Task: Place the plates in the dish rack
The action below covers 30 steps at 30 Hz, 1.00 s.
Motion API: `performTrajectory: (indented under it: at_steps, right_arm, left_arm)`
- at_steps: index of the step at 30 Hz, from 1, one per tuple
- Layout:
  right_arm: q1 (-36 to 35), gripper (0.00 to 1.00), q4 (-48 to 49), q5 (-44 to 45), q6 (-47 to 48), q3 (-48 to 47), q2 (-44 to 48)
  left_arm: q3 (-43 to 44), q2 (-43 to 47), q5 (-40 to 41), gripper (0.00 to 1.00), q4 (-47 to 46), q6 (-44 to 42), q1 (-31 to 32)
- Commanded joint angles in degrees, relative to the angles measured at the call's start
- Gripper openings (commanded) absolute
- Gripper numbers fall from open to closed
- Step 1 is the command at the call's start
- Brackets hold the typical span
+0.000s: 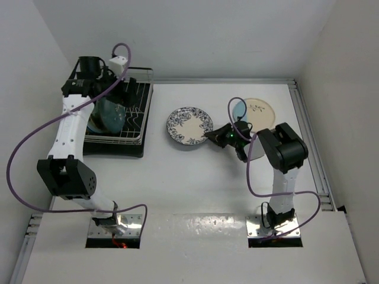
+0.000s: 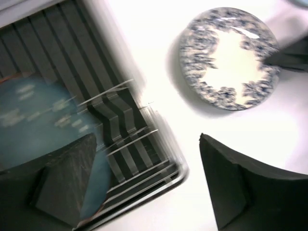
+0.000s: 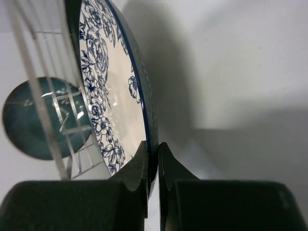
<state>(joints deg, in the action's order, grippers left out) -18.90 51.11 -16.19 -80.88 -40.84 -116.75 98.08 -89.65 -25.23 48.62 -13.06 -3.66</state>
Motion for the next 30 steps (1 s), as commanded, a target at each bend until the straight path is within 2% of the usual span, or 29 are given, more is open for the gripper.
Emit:
performTrajectory:
  at_steps: [1, 3, 7, 14, 16, 17, 18, 20, 21, 24, 29, 30]
  right_arm:
    - [0.4, 0.00, 21.0, -8.0, -1.7, 0.9, 9.5]
    - [-0.4, 0.00, 19.4, -9.9, 0.3, 1.0, 11.7]
    - [-1.6, 0.00, 18.2, -11.7, 3.4, 1.2, 16.0]
    - [-3.1, 0.00, 21.9, -14.3, 4.3, 1.3, 20.2]
    - [-3.4, 0.00, 22.4, -14.7, 4.9, 1.2, 21.0]
    - [-3.8, 0.00, 22.9, -14.8, 5.0, 1.7, 21.6]
    - [-3.5, 0.00, 23.2, -14.7, 5.0, 1.8, 21.7]
    - [-3.5, 0.00, 23.2, -14.8, 5.1, 2.1, 21.7]
    - [-3.6, 0.00, 23.2, -14.7, 5.1, 2.2, 21.6]
    - [-3.9, 0.00, 23.4, -14.8, 5.3, 2.2, 21.1]
    - [-4.4, 0.00, 20.8, -14.8, 6.1, 1.2, 20.9]
    - [-4.1, 0.04, 20.3, -15.0, 6.2, 0.9, 20.6]
  left_arm:
    - [-0.4, -2.4, -9.7, 0.93, 0.3, -0.1, 4.4]
    - [0.2, -3.6, -12.3, 0.99, 0.9, -1.2, 7.8]
    - [1.3, -6.9, -10.5, 0.99, 0.9, -1.2, 12.2]
    - [4.1, -13.4, -4.6, 0.99, 1.6, -0.1, 12.2]
    - [4.1, -14.2, -4.6, 0.94, 2.2, -0.1, 12.2]
    - [4.1, -14.2, -5.4, 0.87, 2.2, -0.1, 11.7]
    - [4.1, -14.2, -7.0, 0.69, 2.9, -0.1, 11.7]
    - [4.1, -14.2, -8.4, 0.48, 3.5, -0.7, 11.7]
    - [4.1, -14.2, -9.1, 0.25, 4.1, -1.4, 11.7]
    - [5.2, -12.8, -9.7, 0.00, 5.7, -2.5, 11.1]
    - [7.5, -10.2, -14.6, 0.00, 8.0, -3.1, 8.1]
    - [8.9, -9.3, -15.1, 0.00, 8.8, -3.1, 7.6]
